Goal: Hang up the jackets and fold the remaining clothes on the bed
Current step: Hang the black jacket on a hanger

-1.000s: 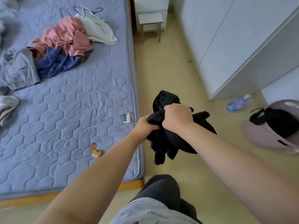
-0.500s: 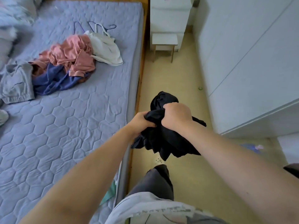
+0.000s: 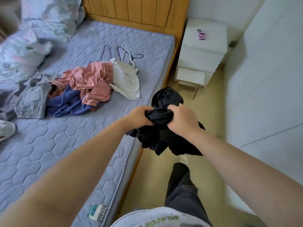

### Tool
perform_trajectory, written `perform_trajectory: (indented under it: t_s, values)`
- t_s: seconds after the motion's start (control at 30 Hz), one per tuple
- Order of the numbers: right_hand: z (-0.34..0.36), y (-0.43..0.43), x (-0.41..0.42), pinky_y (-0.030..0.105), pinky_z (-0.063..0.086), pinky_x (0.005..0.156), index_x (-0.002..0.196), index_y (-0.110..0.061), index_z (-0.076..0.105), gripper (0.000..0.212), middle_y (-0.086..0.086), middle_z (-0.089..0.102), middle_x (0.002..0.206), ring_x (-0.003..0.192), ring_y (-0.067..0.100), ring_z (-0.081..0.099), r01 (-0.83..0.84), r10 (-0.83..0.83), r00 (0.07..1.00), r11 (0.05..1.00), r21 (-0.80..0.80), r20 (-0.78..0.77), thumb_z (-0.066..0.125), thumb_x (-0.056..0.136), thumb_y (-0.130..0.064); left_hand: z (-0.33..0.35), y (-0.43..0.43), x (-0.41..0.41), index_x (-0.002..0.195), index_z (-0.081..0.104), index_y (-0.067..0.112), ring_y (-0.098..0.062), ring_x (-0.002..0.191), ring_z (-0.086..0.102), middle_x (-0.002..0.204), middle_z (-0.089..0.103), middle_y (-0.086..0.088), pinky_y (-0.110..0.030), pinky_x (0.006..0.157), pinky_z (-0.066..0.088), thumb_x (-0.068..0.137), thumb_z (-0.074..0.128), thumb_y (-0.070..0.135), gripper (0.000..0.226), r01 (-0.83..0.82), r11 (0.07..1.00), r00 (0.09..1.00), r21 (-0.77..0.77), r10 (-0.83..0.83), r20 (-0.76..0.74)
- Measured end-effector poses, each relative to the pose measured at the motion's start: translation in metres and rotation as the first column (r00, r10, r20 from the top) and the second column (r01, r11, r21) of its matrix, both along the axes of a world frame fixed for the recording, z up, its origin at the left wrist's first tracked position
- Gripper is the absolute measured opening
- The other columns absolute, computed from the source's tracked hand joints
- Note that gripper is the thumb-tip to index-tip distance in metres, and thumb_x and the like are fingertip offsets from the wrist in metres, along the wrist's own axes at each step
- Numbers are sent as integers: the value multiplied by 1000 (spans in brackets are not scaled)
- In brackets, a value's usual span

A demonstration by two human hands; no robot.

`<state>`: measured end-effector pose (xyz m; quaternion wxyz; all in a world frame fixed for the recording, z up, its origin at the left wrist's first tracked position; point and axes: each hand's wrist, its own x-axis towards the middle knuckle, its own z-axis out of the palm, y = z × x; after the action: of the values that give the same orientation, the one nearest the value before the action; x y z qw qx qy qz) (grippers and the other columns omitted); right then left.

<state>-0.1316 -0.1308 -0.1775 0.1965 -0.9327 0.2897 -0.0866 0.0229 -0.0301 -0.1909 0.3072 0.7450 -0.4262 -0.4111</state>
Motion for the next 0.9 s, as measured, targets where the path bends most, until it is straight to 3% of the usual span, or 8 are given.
perform_trajectory:
  t_s: [0.07, 0.2, 0.37, 0.53, 0.63, 0.7, 0.8, 0.9]
  values:
    - [2, -27, 30, 20, 14, 50, 82, -14, 56, 7, -2, 39, 69, 65, 19, 34, -64, 66, 997, 996, -64, 39, 62, 80, -17, 5, -17, 23, 81, 63, 31, -4, 75, 60, 78, 64, 10, -22, 77, 47, 77, 72, 0, 33, -85, 996, 996, -21, 84, -24]
    - [5, -78, 92, 18, 12, 49, 93, -12, 61, 15, 3, 45, 74, 66, 17, 34, -193, 204, 975, 974, -115, 88, 65, 81, -20, 14, -41, 68, 98, 66, 13, -13, 85, 62, 90, 66, -2, -27, 85, 50, 76, 71, -6, 29, -266, 964, 962, -13, 264, -63]
    - [13, -122, 171, 20, 13, 48, 92, -9, 60, 13, 8, 48, 76, 68, 20, 35, -405, 416, 904, 906, -122, 95, 62, 83, -19, 27, -49, 110, 105, 66, 8, 6, 71, 60, 87, 65, 8, -3, 66, 44, 77, 70, -8, 33, -526, 850, 850, -27, 525, -40]
    - [15, -110, 256, 20, 10, 49, 94, -7, 63, 16, 16, 60, 84, 70, 30, 49, -545, 559, 825, 827, -139, 86, 62, 84, -19, 25, -28, 139, 104, 68, 15, -11, 84, 57, 85, 59, 10, -5, 65, 41, 77, 73, 1, 31, -797, 599, 596, -77, 801, 65]
    - [12, -89, 295, 18, 13, 49, 96, -9, 62, 16, 14, 60, 87, 77, 31, 56, -608, 622, 777, 781, -142, 95, 60, 86, -22, 23, -5, 160, 106, 69, 17, -6, 81, 53, 89, 60, 9, -10, 67, 38, 81, 70, 5, 28, -904, 391, 361, -176, 916, 176]
    - [13, -71, 317, 18, 13, 48, 92, -10, 61, 13, 14, 59, 82, 73, 31, 55, -633, 645, 756, 763, -129, 110, 62, 85, -21, 22, 13, 173, 103, 70, 18, -4, 80, 52, 88, 60, 10, -10, 74, 36, 81, 68, 5, 26, -919, 317, 274, -234, 941, 201]
    - [7, -44, 346, 15, 15, 48, 88, -8, 64, 14, 17, 58, 75, 64, 33, 55, -674, 690, 710, 724, -146, 142, 71, 79, -16, 12, 43, 194, 101, 71, 18, -8, 84, 55, 89, 63, 8, -12, 75, 35, 76, 66, 2, 30, -918, 294, 238, -266, 945, 223]
    - [-19, -23, 379, 27, 42, 66, 117, -14, 59, 44, 18, 55, 101, 89, 37, 56, -753, 753, 658, 658, -16, 7, 72, 78, -27, -10, 71, 215, 113, 65, 21, -12, 95, 57, 100, 62, 5, -19, 81, 41, 76, 65, 1, 42, -926, 348, 331, -146, 934, 133]
